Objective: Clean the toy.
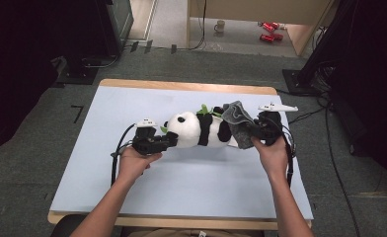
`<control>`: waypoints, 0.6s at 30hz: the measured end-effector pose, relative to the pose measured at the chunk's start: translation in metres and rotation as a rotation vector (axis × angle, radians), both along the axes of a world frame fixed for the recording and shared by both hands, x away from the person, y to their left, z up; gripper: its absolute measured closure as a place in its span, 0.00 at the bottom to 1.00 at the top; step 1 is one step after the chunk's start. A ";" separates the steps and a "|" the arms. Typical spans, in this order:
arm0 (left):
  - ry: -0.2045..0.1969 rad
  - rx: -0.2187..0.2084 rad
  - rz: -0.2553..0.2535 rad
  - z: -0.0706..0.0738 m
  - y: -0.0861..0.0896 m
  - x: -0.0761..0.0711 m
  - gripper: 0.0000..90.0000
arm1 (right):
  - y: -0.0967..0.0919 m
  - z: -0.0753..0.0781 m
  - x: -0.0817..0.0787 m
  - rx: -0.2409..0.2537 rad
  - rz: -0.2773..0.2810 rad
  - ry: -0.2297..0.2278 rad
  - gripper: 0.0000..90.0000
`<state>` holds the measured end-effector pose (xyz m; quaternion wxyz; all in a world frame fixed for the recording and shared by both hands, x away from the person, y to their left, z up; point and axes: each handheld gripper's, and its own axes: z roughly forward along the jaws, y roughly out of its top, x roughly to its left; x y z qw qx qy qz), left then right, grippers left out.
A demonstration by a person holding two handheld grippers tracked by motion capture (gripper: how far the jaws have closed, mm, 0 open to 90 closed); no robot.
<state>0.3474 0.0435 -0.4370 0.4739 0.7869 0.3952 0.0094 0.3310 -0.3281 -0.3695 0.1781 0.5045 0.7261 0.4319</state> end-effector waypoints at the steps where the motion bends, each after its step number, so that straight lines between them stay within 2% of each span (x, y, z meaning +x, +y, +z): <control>1: 0.004 0.000 0.004 0.001 0.002 -0.001 0.76 | 0.001 0.005 -0.002 0.030 0.023 0.000 0.88; 3: 0.006 0.000 0.009 0.002 0.005 -0.002 0.76 | 0.005 0.009 -0.004 0.071 0.050 0.006 0.88; 4: 0.006 0.000 0.009 0.002 0.005 -0.002 0.76 | 0.005 0.009 -0.004 0.071 0.050 0.006 0.88; 5: 0.015 0.001 0.012 0.004 0.007 -0.003 0.76 | 0.011 0.012 -0.007 0.110 0.094 0.009 0.88; 6: 0.015 0.001 0.012 0.004 0.007 -0.003 0.76 | 0.011 0.012 -0.007 0.110 0.094 0.009 0.88; 8: 0.017 -0.002 0.014 0.004 0.009 -0.006 0.76 | 0.022 0.013 -0.009 0.127 0.147 0.028 0.88; 9: 0.020 -0.002 0.014 0.005 0.009 -0.007 0.76 | 0.027 0.012 -0.009 0.127 0.168 0.039 0.88; 10: 0.018 0.000 0.011 0.005 0.009 -0.008 0.75 | 0.039 0.006 -0.009 0.100 0.223 0.080 0.88; 11: 0.014 0.004 0.009 0.005 0.009 -0.009 0.75 | 0.039 0.006 -0.009 0.100 0.223 0.080 0.88; 13: 0.010 0.006 0.010 0.004 0.009 -0.009 0.75 | 0.050 -0.003 -0.007 0.055 0.250 0.118 0.88; 15: -0.006 0.017 0.017 0.003 0.009 -0.009 0.72 | 0.056 -0.019 -0.003 0.003 0.244 0.163 0.88; 16: -0.006 0.017 0.017 0.003 0.009 -0.009 0.70 | 0.056 -0.021 -0.001 0.009 0.241 0.164 0.88; 17: -0.048 0.029 0.010 0.003 0.009 -0.010 0.67 | 0.053 -0.024 0.001 0.041 0.235 0.166 0.88; 18: -0.048 0.029 0.010 0.003 0.009 -0.010 0.63 | 0.053 -0.024 0.001 0.041 0.235 0.166 0.88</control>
